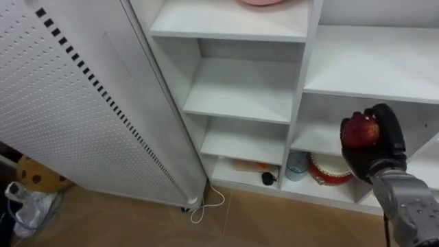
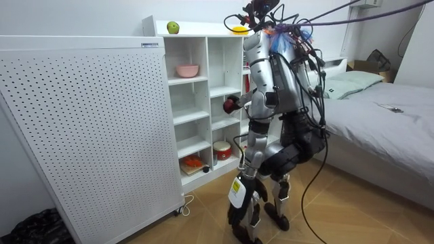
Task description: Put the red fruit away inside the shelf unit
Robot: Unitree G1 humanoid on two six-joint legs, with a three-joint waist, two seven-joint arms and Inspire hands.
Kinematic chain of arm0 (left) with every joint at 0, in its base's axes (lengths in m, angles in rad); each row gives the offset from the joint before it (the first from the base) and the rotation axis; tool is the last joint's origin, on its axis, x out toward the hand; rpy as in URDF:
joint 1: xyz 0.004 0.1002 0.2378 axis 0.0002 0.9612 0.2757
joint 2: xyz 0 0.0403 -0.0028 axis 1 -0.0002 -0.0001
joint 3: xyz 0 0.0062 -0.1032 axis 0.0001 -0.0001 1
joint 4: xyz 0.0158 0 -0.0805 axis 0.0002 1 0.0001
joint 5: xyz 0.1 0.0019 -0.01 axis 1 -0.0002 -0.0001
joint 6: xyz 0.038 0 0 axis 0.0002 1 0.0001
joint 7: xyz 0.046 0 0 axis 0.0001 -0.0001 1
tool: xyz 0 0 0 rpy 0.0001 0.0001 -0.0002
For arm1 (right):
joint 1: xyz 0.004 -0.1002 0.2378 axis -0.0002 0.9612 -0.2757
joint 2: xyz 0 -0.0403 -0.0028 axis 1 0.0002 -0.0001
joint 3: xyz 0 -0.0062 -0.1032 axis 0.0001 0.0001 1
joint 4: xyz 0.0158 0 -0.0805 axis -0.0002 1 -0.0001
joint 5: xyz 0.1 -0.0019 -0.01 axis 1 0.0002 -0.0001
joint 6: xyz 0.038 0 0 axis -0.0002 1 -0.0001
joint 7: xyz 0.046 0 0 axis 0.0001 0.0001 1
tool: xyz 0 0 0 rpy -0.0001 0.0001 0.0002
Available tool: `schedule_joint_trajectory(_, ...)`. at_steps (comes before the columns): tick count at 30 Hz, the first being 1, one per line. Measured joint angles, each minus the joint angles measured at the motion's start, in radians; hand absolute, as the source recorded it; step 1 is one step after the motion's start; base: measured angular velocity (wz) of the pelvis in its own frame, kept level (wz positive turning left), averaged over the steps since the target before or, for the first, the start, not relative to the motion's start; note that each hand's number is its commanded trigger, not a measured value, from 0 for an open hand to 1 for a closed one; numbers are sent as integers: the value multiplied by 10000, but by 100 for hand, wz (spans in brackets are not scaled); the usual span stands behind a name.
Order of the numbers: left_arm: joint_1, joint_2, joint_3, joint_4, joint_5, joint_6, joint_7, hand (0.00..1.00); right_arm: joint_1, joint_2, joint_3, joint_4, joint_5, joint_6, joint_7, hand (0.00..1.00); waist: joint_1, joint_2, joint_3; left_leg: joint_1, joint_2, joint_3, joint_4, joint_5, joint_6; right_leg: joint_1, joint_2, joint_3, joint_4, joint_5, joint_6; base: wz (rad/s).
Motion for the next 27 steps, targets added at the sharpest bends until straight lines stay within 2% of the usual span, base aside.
schedule_joint_trajectory(1,58,14,8,-88,1,0,-13,0,-17,-70,-113,5,-12,-11,-117,100,-26,37,3,0,-4,6,8,-11,21,-5,-61,-23,44,-17,-2,5)
schedule_joint_trajectory(2,89,23,9,-143,4,-1,-22,0,-18,-115,-194,12,-11,-15,-181,83,-46,51,4,0,-32,10,19,-18,29,-13,-114,-40,86,-43,2,9)
schedule_joint_trajectory(3,100,23,8,-194,9,-8,-40,0,-19,-249,-367,62,-9,-19,-277,0,-50,86,2,0,-83,3,24,-24,33,-17,-183,-65,139,-81,28,8)
schedule_joint_trajectory(5,141,40,8,-248,7,-13,-41,0,-20,-427,-409,70,-6,-121,-397,0,-39,114,3,-6,-102,20,24,-41,49,-42,-197,-32,139,-129,119,1)
schedule_joint_trajectory(10,230,69,-2,-269,1,-73,-38,0,-26,-793,-468,70,-3,-217,-682,0,-58,112,3,-64,-148,157,126,-101,134,-178,-315,20,302,-175,180,-2)
schedule_joint_trajectory(13,346,92,-2,-312,3,-189,-35,0,-28,-853,-491,71,2,-230,-704,0,-93,113,2,-65,-147,194,156,-107,155,-178,-321,34,298,-165,194,-5)
schedule_joint_trajectory(23,579,113,-8,-541,5,-209,-44,0,-25,-873,-494,144,-1,-235,-778,0,-199,121,-3,-49,-136,223,258,-114,198,-152,-246,75,280,-92,135,-2)
schedule_joint_trajectory(25,631,126,-9,-533,2,-206,-43,0,-25,-873,-494,157,-3,-232,-863,0,-177,128,-7,-50,2,259,345,-188,190,-139,-168,113,279,-84,134,-12)
schedule_joint_trajectory(27,657,163,-9,-534,3,-205,-43,0,-26,-874,-488,156,-6,-144,-857,0,-231,134,-11,-50,7,259,344,-227,133,-141,-160,107,286,-104,164,-3)
